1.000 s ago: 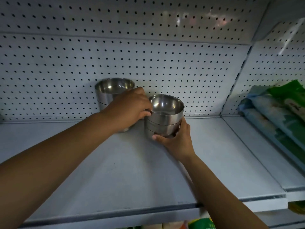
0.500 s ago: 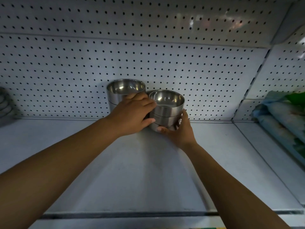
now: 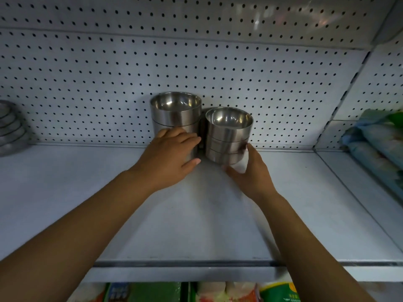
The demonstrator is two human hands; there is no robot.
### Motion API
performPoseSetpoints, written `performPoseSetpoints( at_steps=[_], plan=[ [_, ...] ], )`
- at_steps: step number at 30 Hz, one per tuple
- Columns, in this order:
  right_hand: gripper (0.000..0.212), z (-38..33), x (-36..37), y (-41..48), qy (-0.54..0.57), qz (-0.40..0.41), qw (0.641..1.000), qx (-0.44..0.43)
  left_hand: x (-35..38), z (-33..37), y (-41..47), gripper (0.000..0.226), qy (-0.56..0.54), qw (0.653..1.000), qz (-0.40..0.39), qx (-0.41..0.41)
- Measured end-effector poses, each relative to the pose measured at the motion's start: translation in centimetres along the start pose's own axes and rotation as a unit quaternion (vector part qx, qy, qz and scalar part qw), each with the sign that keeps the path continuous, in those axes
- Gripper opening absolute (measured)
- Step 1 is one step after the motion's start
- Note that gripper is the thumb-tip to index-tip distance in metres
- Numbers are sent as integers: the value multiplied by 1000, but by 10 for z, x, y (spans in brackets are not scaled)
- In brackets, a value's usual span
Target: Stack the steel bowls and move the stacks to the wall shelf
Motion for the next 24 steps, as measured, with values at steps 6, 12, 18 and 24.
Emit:
performPoseSetpoints(
  at_steps=[6,12,18,24],
  plan=[
    [76,-24,15,-74,-89,-49,995,-23,9,-17,-107,75,-126,977,-40,-168],
    [53,-101,71,-154,-10,-84,989,-124,-20,-28,-224,67,-142,957,11,-253],
    [43,-183,142,-236,75,-173,957,-222,-82,-64,-385,62,-126,889,74,-433],
    [42,-253,239,-331,90,-316,905,-269,-133,-57,-550,61,-83,833,54,-544]
  ],
)
Point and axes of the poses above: each hand's wrist, its own y-axis towards the middle knuckle, its own x-axis out of the palm, z = x × y, the point moved 10 cm from there along y, towards the middle knuckle, and after that the axes turned 1 degree about x, right-handed, at the moved point
